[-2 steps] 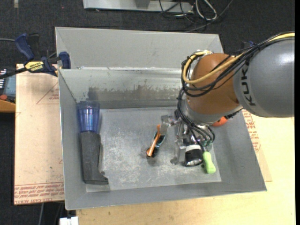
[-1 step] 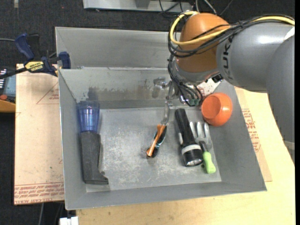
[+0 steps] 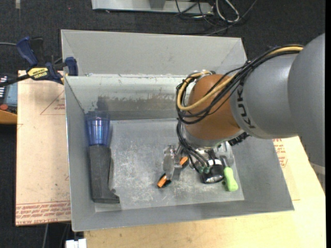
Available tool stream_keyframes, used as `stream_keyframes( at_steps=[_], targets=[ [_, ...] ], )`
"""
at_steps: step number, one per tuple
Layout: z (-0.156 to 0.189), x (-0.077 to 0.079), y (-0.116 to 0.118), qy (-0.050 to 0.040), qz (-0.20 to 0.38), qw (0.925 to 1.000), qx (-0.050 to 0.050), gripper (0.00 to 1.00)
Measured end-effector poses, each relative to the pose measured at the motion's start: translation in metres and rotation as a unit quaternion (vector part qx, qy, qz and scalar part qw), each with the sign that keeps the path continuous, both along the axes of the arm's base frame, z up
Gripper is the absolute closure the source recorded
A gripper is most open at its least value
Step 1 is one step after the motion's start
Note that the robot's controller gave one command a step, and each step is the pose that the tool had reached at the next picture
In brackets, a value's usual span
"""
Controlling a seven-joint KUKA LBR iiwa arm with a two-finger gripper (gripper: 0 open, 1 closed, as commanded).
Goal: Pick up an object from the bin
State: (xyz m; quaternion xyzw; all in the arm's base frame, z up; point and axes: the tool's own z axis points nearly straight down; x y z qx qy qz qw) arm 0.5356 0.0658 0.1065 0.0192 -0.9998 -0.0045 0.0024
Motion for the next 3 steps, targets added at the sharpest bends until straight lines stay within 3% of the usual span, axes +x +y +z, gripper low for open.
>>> stream_keyframes(
  at_steps=[1, 2, 3],
  targets=[
    [-0.001, 0.0, -0.001, -0.0003, 0.0, 1.0, -0.001, 0.0],
    [-0.001, 0.0, -0.001, -0.0003, 0.0, 1.0, -0.001, 0.0],
    [-0.013, 0.016, 0.042, -0.0022, 0.077, 0.9971, 0.001, 0.0]
  ],
)
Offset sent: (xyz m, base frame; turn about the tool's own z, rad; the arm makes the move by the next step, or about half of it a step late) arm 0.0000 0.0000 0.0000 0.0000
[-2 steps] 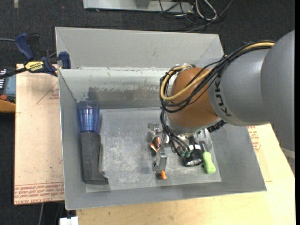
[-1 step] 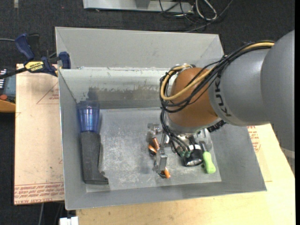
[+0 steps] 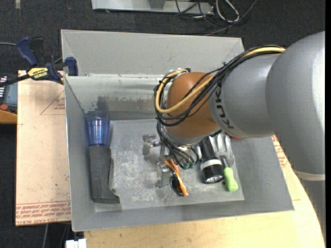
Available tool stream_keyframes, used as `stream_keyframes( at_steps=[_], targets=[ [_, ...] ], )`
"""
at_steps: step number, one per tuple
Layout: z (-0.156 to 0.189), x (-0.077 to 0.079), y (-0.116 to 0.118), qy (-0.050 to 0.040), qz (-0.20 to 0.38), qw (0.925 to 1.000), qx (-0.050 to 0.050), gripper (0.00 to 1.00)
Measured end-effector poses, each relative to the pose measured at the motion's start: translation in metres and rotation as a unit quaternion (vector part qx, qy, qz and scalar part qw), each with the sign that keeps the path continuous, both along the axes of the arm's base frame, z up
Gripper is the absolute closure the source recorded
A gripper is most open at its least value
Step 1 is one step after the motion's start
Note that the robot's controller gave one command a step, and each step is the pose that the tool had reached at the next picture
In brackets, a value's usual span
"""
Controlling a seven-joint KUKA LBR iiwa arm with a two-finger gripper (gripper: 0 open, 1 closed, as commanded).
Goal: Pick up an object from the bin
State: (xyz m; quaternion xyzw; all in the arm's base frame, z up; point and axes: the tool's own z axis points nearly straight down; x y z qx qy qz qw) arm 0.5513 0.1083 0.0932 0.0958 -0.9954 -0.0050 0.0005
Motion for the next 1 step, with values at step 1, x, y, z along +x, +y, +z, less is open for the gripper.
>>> stream_keyframes(
  at_steps=[1],
  targets=[
    [0.0301, -0.0361, -0.0677, 0.0014, -0.076, 0.9971, -0.002, 0.0]
  ],
)
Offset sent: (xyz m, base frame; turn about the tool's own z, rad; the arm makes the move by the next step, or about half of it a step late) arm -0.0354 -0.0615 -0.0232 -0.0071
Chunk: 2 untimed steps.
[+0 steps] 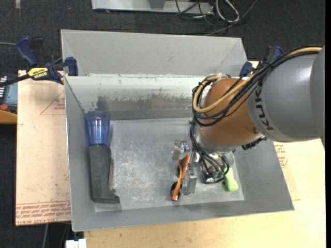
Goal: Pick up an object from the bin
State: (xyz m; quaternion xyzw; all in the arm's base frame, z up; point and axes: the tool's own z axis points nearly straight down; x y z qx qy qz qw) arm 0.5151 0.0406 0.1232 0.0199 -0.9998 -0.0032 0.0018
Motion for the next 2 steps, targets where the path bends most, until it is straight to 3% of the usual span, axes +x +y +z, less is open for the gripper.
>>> stream_keyframes(
  at_steps=[1, 2],
  targets=[
    [-0.055, 0.0, 0.007, -0.0002, 0.078, 0.9969, 0.004, 0.0],
    [-0.044, -0.008, -0.029, -0.001, -0.009, 1.0, 0.001, 0.0]
  ],
)
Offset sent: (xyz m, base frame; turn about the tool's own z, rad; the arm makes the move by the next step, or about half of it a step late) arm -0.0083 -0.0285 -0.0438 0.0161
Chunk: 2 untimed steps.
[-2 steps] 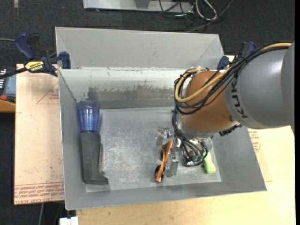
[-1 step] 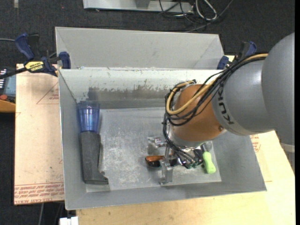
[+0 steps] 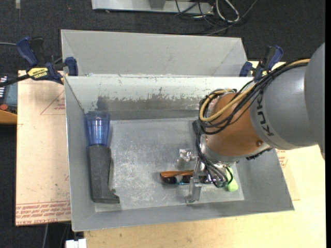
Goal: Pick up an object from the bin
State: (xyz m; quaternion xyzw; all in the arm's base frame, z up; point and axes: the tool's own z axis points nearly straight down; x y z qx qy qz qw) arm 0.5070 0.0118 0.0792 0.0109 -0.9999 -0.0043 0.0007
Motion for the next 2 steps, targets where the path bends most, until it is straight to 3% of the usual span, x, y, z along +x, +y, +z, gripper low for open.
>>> stream_keyframes(
  at_steps=[1, 2],
  targets=[
    [-0.005, 0.0054, 0.0178, -0.0007, 0.064, 0.998, 0.003, 1.0],
    [-0.005, 0.0054, 0.0178, -0.0007, 0.064, 0.998, 0.003, 1.0]
  ],
)
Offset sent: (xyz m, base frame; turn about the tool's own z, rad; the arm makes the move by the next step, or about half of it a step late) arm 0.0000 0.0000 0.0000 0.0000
